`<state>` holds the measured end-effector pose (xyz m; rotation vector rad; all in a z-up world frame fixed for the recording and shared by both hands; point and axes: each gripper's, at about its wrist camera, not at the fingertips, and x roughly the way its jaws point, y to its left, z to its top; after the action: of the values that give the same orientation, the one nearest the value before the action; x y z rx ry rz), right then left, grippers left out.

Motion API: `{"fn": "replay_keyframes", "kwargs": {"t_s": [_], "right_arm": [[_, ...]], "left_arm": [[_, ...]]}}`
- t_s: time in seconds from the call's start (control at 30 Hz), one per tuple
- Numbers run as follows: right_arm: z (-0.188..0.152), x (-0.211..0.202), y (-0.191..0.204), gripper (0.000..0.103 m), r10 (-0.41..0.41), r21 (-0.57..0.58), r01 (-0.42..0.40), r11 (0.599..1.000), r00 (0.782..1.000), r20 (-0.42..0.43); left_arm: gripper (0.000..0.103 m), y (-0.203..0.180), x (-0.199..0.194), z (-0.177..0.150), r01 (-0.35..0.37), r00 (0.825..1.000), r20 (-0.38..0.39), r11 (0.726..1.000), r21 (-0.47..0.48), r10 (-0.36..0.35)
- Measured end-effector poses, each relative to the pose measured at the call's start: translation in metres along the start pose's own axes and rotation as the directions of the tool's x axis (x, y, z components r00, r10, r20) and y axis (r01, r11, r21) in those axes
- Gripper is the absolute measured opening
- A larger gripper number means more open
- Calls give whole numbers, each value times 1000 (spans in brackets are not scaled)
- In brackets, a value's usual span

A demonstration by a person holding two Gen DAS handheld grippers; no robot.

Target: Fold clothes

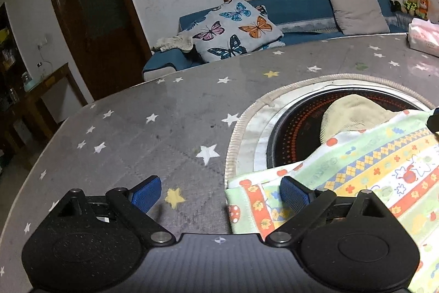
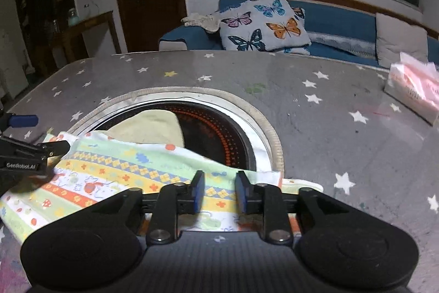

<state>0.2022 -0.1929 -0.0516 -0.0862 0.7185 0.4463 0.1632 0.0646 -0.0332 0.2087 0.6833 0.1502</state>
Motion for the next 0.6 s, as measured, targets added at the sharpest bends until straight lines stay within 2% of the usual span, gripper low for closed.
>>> {"fn": "replay_keyframes", "kwargs": {"t_s": [0.07, 0.17, 0.33, 0.43, 0.6], "right_arm": [[0, -8, 8, 30, 17, -28, -17, 999, 1000, 5], [-1, -20, 27, 40, 61, -77, -60, 995, 998, 13], [-6, -41, 70, 47, 177, -196, -172, 965, 984, 10], [-13, -50, 99, 49, 250, -274, -243, 930, 968, -10], [-31, -51, 149, 49, 332, -423, -325, 846, 941, -60]], "left_arm": [[94, 4, -3, -1, 9, 1000, 0, 1000, -16, -9], [94, 13, -9, -2, 23, 1000, 0, 998, -56, -23], [94, 35, -24, -5, 46, 999, 8, 988, -150, -46], [93, 48, -32, -7, 56, 998, 11, 977, -205, -55], [93, 60, -39, -16, 90, 995, -8, 963, -255, -96]]}}
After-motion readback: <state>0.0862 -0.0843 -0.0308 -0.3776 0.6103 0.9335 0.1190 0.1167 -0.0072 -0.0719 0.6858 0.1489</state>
